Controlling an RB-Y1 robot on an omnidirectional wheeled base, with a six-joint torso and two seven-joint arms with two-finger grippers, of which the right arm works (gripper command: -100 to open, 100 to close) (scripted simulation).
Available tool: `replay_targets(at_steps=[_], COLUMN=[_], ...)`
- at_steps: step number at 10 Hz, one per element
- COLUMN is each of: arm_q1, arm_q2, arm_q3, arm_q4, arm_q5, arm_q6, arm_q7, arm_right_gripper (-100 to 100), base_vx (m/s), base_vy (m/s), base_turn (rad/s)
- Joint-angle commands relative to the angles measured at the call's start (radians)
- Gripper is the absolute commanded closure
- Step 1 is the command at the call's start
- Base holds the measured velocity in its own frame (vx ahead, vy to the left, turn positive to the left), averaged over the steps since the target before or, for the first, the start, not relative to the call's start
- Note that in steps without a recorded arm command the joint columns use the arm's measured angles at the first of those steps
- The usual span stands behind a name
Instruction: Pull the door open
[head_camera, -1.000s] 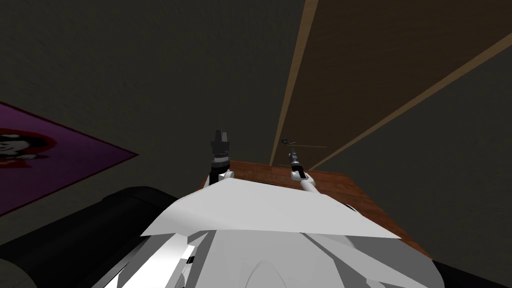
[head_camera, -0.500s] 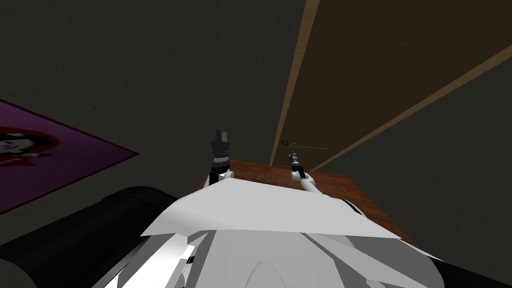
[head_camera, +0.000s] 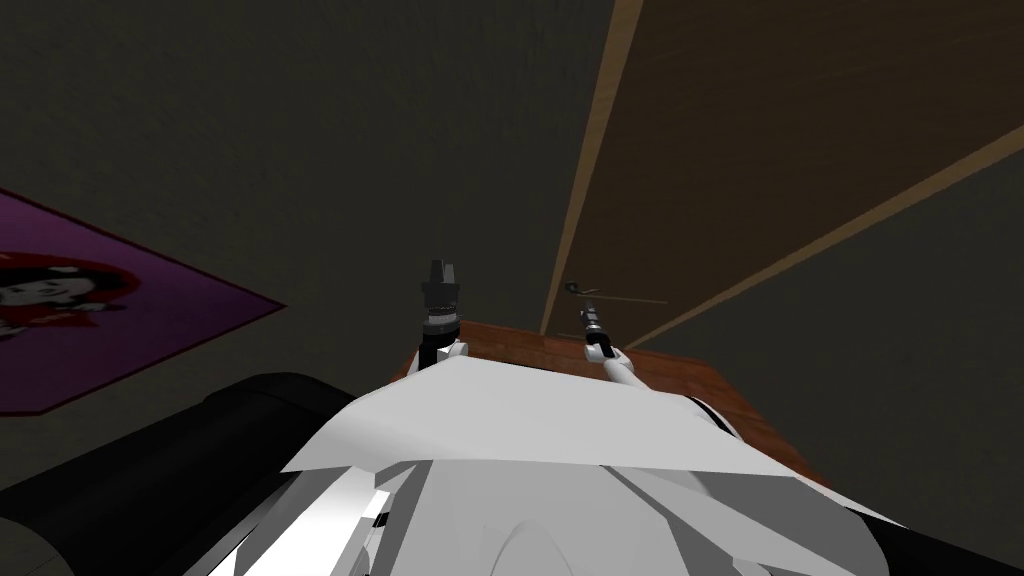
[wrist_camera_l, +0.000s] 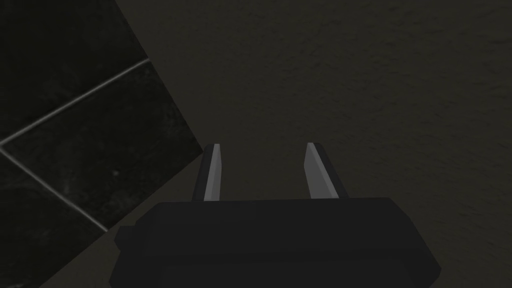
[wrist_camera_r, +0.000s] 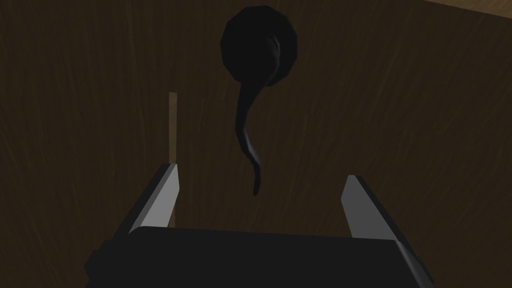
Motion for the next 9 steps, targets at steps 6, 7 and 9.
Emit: replay_targets(at_steps=[6,7,9], arm_q1=[0.026,0.044,0.061], arm_q2=[-0.058,-0.089,-0.117], arm_q3=[-0.017,-0.026,-0.034], arm_q4=[0.027,0.036,0.043], arm_q5=[-0.015,-0.022,-0.03], arm_q6=[-0.034,-0.049,-0.063], arm_q7=[-0.046,-0.069,-0.091], arm_right_gripper=[-100,-100,-100], base_vx=[0.109,0.122,0.158], base_vy=[0.03,0.045,0.039], base_turn=[0.078,0.156,0.127])
